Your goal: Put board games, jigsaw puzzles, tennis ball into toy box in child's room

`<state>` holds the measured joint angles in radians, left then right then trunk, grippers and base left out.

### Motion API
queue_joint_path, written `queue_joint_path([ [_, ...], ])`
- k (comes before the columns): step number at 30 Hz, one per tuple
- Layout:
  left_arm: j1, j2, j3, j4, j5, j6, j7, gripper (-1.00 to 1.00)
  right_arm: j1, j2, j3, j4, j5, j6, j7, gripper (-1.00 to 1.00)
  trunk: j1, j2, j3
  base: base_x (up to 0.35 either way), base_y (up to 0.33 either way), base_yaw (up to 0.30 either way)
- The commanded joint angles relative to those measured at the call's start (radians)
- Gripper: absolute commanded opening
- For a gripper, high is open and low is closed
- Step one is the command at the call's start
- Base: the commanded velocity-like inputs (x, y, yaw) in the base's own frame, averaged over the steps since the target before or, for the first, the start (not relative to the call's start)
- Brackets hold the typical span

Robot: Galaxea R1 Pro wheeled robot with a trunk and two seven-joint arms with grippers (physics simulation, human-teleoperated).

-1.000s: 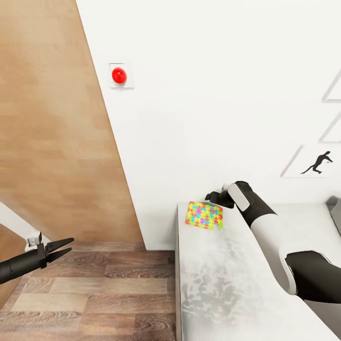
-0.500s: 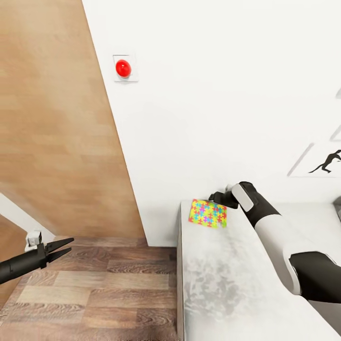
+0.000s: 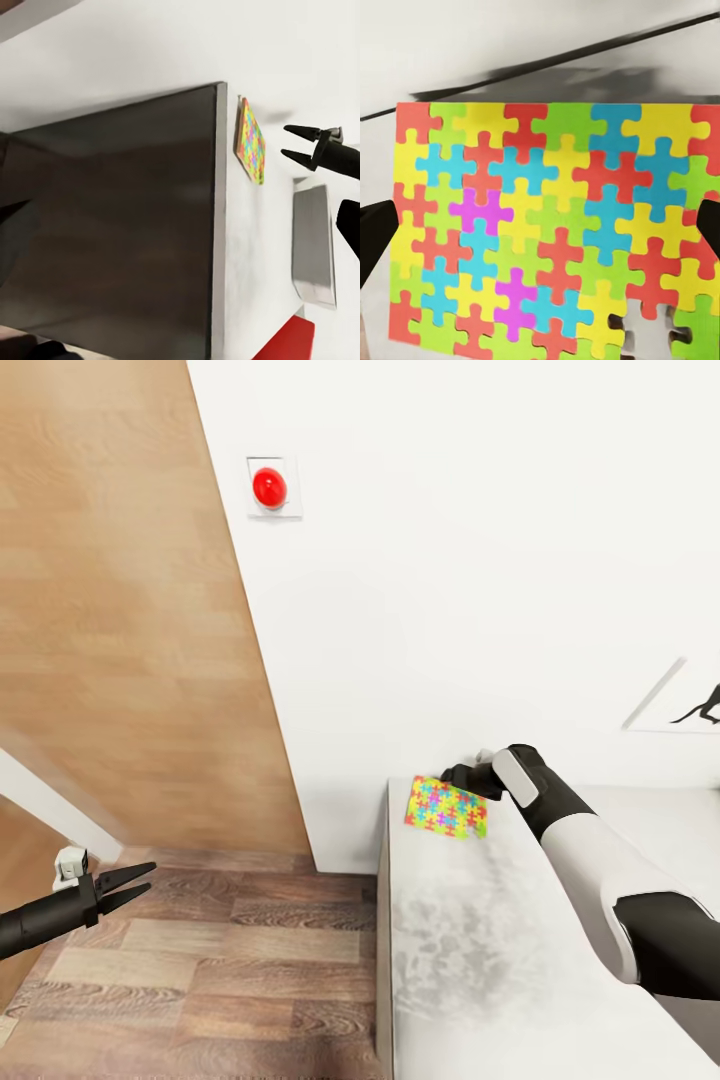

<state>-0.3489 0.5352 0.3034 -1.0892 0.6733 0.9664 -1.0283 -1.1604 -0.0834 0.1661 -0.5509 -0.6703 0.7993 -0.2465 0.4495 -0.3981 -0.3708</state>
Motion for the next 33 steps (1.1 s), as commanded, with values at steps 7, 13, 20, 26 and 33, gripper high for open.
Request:
queue_joint_path([
  [7, -0.001, 0.0, 0.002, 0.0, 0.0, 0.005, -0.003, 1.0, 0.0, -0.037, 0.007, 0.0, -0.011, 0.001, -0.007, 1.0, 0.0, -0.002, -0.013, 0.0, 0.0, 0.069],
  [13, -0.001, 0.0, 0.001, 0.0, 0.001, 0.005, -0.003, 1.0, 0.002, -0.072, 0.007, 0.0, -0.011, 0.0, -0.007, 1.0, 0.0, -0.002, -0.02, 0.0, 0.0, 0.049],
  [20, 0.0, 0.0, 0.001, 0.0, 0.001, 0.004, -0.002, 1.0, 0.005, -0.081, 0.007, 0.0, -0.011, -0.004, -0.008, 1.0, 0.0, -0.002, -0.021, 0.0, 0.0, 0.009],
  [26, 0.0, 0.0, 0.001, 0.0, 0.0, 0.005, -0.002, 1.0, 0.005, -0.081, 0.008, 0.001, -0.01, -0.006, -0.009, 1.0, 0.0, -0.002, -0.022, 0.0, 0.0, 0.001],
  [33, 0.0, 0.0, 0.0, 0.0, 0.0, 0.005, -0.001, 1.0, 0.006, -0.08, 0.009, 0.002, -0.009, -0.006, -0.009, 1.0, 0.0, -0.002, -0.022, 0.0, 0.0, 0.0],
])
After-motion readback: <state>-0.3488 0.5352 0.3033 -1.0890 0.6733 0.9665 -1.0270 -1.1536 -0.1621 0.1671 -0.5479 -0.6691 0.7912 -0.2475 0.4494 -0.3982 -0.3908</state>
